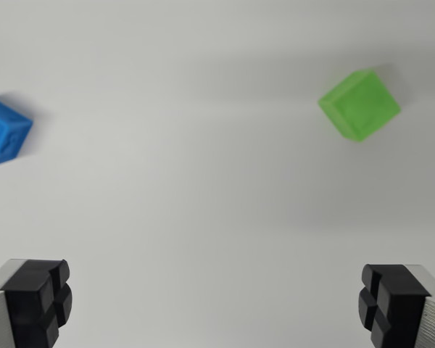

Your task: Stack cube

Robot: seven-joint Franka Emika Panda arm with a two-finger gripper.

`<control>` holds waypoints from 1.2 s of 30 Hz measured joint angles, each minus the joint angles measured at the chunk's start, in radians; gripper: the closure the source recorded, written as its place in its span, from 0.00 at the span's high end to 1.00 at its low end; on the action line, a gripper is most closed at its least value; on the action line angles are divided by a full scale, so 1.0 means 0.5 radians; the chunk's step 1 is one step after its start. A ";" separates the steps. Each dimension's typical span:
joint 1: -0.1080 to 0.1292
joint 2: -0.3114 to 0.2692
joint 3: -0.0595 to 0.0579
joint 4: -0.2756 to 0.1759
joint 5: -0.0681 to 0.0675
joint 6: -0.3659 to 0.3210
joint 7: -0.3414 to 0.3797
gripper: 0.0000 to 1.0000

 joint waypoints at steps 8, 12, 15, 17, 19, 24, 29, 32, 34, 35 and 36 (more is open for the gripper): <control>0.000 0.000 0.000 0.000 0.000 0.000 0.000 1.00; 0.000 0.000 0.000 0.000 0.000 0.000 0.000 1.00; 0.000 0.000 0.000 0.000 0.000 0.000 0.000 1.00; 0.000 0.001 0.001 0.000 0.000 0.000 0.001 1.00; 0.001 0.003 0.001 0.000 0.000 0.000 0.007 1.00; 0.008 0.007 0.005 -0.005 0.000 0.005 0.028 1.00; 0.020 0.015 0.009 -0.014 0.000 0.019 0.062 1.00; 0.027 0.021 0.011 -0.019 -0.001 0.027 0.081 1.00; 0.034 0.026 0.013 -0.024 -0.001 0.034 0.102 1.00; 0.037 0.029 0.014 -0.026 -0.002 0.038 0.112 1.00; 0.041 0.031 0.015 -0.028 -0.002 0.042 0.122 1.00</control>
